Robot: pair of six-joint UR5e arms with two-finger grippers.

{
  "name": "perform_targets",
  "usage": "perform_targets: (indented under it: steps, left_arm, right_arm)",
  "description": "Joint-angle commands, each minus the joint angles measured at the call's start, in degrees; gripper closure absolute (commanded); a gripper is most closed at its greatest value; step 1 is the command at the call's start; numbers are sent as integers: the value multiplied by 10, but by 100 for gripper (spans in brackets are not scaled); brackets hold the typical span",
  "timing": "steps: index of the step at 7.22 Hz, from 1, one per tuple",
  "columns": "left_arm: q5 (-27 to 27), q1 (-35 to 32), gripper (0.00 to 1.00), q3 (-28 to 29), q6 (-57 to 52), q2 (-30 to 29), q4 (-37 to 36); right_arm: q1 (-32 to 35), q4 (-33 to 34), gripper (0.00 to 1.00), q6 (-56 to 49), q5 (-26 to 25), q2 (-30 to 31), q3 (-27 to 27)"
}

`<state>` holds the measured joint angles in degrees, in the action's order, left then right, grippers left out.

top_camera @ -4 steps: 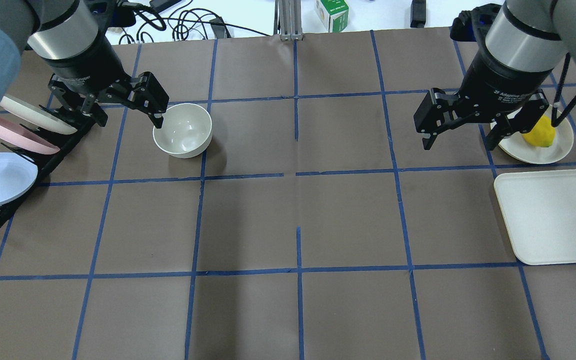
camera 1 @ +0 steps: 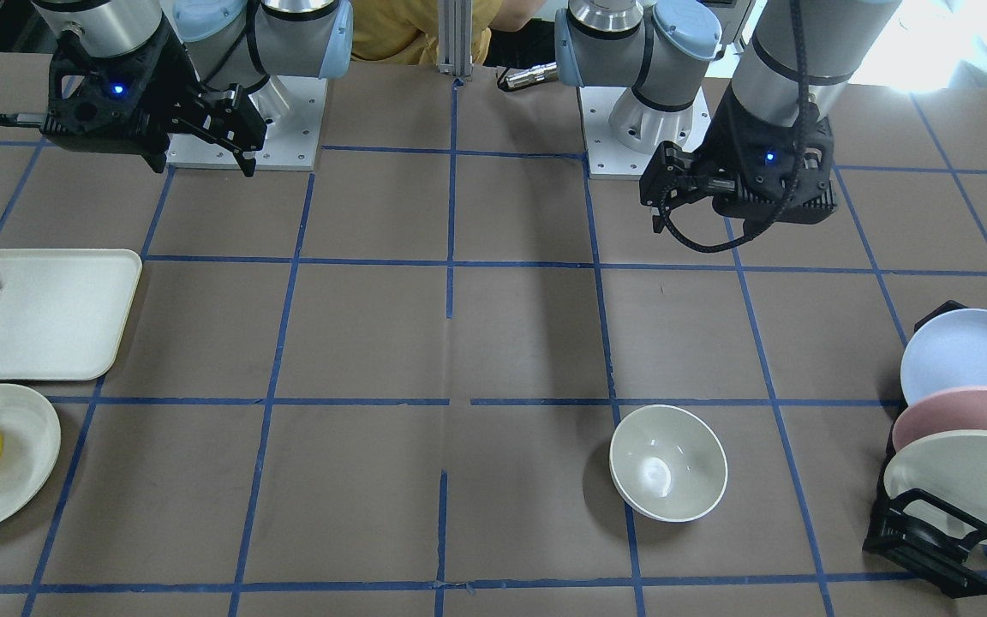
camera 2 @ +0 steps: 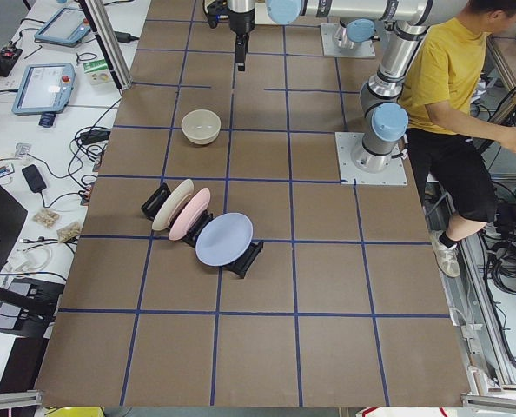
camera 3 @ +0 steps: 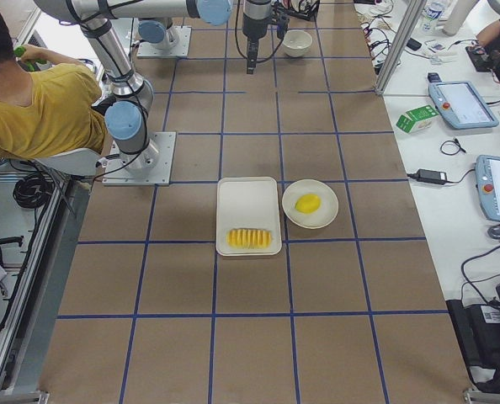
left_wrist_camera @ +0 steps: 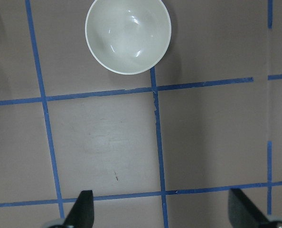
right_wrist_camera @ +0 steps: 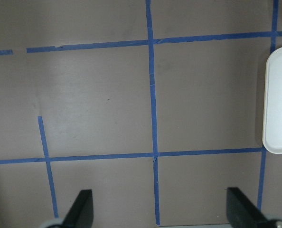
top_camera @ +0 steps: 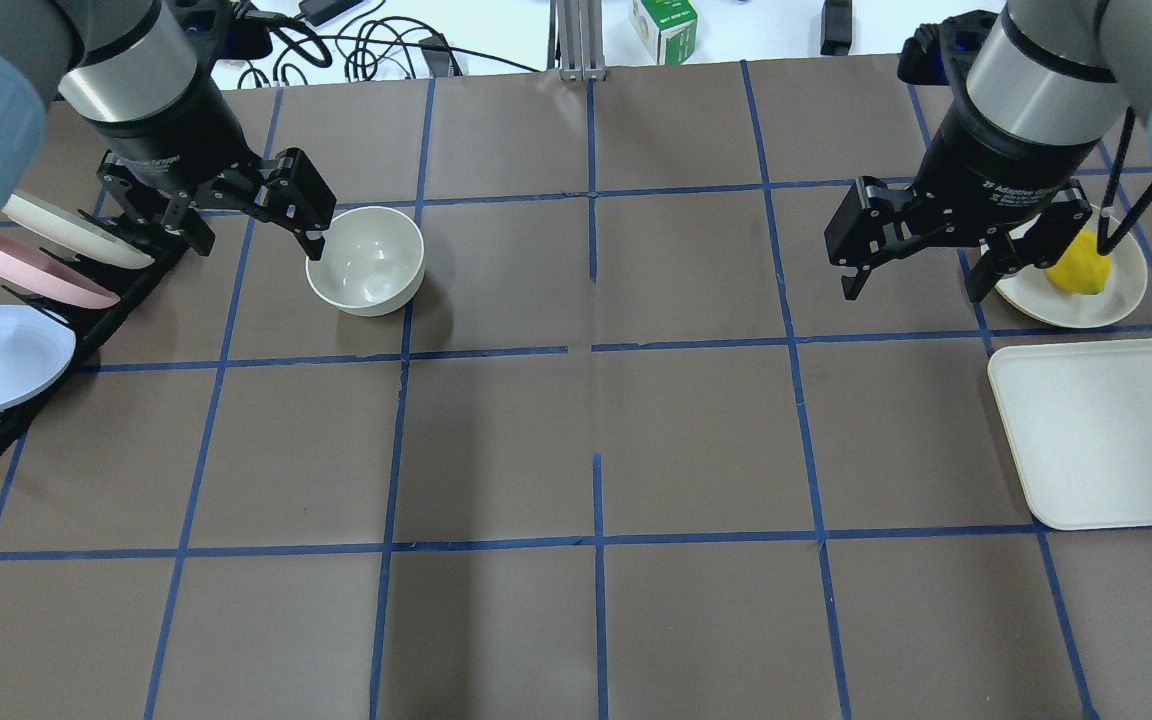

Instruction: Place bowl and put lemon in it

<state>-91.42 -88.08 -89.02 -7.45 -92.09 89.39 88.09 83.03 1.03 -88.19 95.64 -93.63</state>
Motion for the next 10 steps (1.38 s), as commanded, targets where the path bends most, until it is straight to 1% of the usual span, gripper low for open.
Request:
perform_targets:
  steps: [1,2,3,4,5,6,7,8,9,10]
  left_arm:
    - [2,46,0,-18,-41,-89,-134]
    - [5,55,0,-5,-42,-141,-143]
    - [5,66,0,-1,-42,-189,-188]
    - [5,67,0,0,-43,-234,-232]
    - [5,67,0,-9,-43,-266,-268]
    - [7,67,0,-15,-43,-290,-294]
    - [28,67,0,-14,-43,-306,-304]
    - [30,69,0,-14,-45,-310,-306]
    - [29,68,53,-12,-46,-311,-306]
    - [28,68,87,-13,-44,-310,-306]
  right_arm:
    - [-28,9,0,2,-4,-23,0]
    - [-69,48,0,-9,-6,-47,0]
    - [-104,78,0,-11,-4,-80,4]
    - [-125,145,0,-44,-15,-131,8]
    - [-140,222,0,-95,-56,-176,6]
    - [-167,262,0,-132,-66,-210,6]
    - [-205,271,0,-173,-58,-236,6]
    - [-222,322,0,-240,-59,-271,12]
    - [-225,358,0,-295,-66,-295,21]
    - [-225,360,0,-321,-64,-309,31]
